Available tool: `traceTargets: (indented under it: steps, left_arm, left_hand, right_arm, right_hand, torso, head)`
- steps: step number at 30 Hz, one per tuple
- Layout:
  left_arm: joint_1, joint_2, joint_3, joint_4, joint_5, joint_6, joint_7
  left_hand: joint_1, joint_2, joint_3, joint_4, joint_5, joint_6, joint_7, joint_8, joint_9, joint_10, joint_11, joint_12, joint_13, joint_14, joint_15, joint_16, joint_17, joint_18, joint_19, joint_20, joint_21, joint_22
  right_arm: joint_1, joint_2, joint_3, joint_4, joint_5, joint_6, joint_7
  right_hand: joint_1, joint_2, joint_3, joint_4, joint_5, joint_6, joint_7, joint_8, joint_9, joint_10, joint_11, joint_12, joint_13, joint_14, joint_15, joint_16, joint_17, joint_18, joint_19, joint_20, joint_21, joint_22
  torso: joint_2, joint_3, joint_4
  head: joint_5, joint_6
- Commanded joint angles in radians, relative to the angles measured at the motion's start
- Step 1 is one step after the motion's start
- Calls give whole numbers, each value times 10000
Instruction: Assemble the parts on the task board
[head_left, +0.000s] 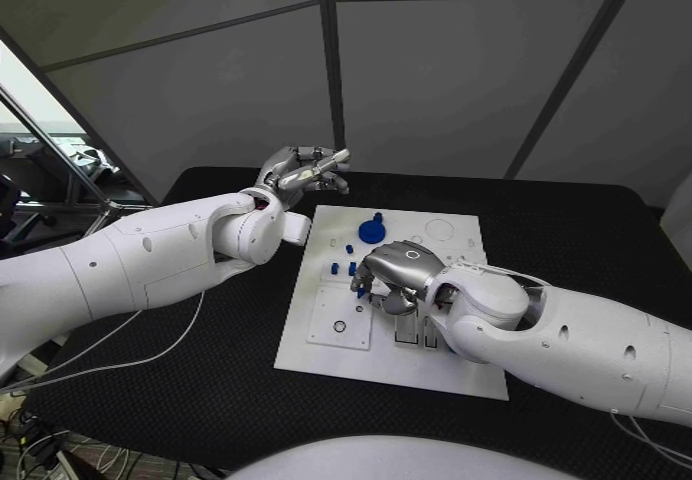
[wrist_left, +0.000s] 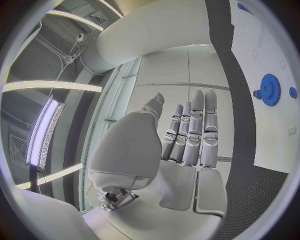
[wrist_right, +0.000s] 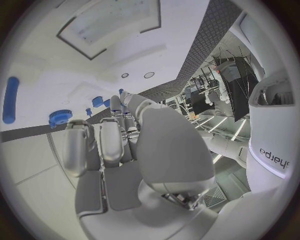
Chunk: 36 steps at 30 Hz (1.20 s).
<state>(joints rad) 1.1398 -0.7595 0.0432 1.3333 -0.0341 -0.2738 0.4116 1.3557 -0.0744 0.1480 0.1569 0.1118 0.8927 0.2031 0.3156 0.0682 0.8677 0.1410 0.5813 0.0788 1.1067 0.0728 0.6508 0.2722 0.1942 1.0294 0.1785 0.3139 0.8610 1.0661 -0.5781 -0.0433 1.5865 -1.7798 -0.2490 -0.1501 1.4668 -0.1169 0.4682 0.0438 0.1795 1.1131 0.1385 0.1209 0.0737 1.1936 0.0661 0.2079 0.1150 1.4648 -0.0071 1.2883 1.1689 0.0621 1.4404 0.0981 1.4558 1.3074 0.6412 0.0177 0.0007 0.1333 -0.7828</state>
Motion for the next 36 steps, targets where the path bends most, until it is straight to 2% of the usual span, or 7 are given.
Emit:
traceTargets:
  steps: [1,3,4,5,8,15,36]
  left_arm:
    - [18,33,7,17,-226,-255,158]
    - [18,41,7,29,-288,-315,175]
    - [18,44,7,33,-309,-343,179]
    - [18,47,7,35,-325,-368,181]
    - [18,54,7,39,-387,-421,173]
    - [18,72,7,45,-603,-495,127]
    - [17,65,7,45,-663,-540,5]
  left_hand:
    - [-422,-35,5,290,78,-138,-29,86,-10,140,-74,287,143,498,-88,495,493,-140,309,-101,436,353]
    - [-660,-75,97,453,88,-156,-68,196,5,118,-117,570,295,616,-146,1079,1058,-163,380,-172,867,774]
    - [-719,-103,225,491,103,-194,-70,299,10,29,-149,793,425,466,-139,1485,1510,-180,290,-206,1177,1126]
    - [-768,-137,391,512,123,-267,-3,447,9,-149,-123,1055,586,182,-242,1928,2060,-220,94,-186,1552,1579]
    - [-923,-219,503,554,87,-379,-79,670,14,-149,-149,1585,889,234,-163,2807,3011,-176,-63,-206,2100,2186]
    - [-1165,-299,645,592,82,-627,-99,1060,11,-286,-182,2425,1394,924,-172,4584,5407,-142,-293,-182,2909,3064]
    - [-1253,-309,693,607,71,-750,-80,1211,6,-477,-162,2657,1558,734,-154,4589,5392,-136,-402,-166,3138,3327]
  right_arm:
    - [5,52,-1,-29,-118,229,128]
    - [1,77,-4,-41,-118,263,143]
    - [-1,88,-5,-51,-117,290,157]
    - [-2,98,-6,-64,-109,321,181]
    - [-7,120,-8,-102,-74,390,253]
    - [-31,135,-10,-113,-48,521,325]
    - [-50,133,-20,-196,-116,919,280]
  right_hand:
    - [-134,16,44,-27,36,30,55,16,0,60,31,-67,-15,418,-37,34,-9,-196,25,4,35,1060]
    - [-134,16,44,-27,36,30,55,16,0,60,31,-67,-15,418,-37,34,-9,-196,25,4,35,1060]
    - [-134,16,44,-27,36,30,55,16,0,60,31,-67,-15,418,-37,34,-9,-196,25,4,35,1060]
    - [-140,16,44,-27,36,28,56,14,0,60,32,-69,-15,418,-36,34,-10,-197,27,4,37,1063]
    - [-143,15,44,-28,36,27,57,13,0,59,32,-71,-16,418,-36,35,-10,-197,28,5,39,1065]
    - [-170,9,39,-32,36,21,61,4,-3,56,36,-80,-17,420,-32,44,-2,-199,32,7,43,1071]
    - [-180,7,38,-35,36,22,60,2,-3,55,37,-84,-17,419,-31,44,-4,-199,32,8,44,1072]
  torso:
    - [5,-3,9]
    - [0,-7,3]
    - [2,-7,1]
    - [4,-7,0]
    - [2,-11,2]
    - [-8,-9,1]
    - [-10,-8,-1]
  head:
    - [27,-32]
    - [51,-52]
    - [57,-59]
    - [61,-66]
    - [71,-80]
    - [126,-137]
    - [145,-205]
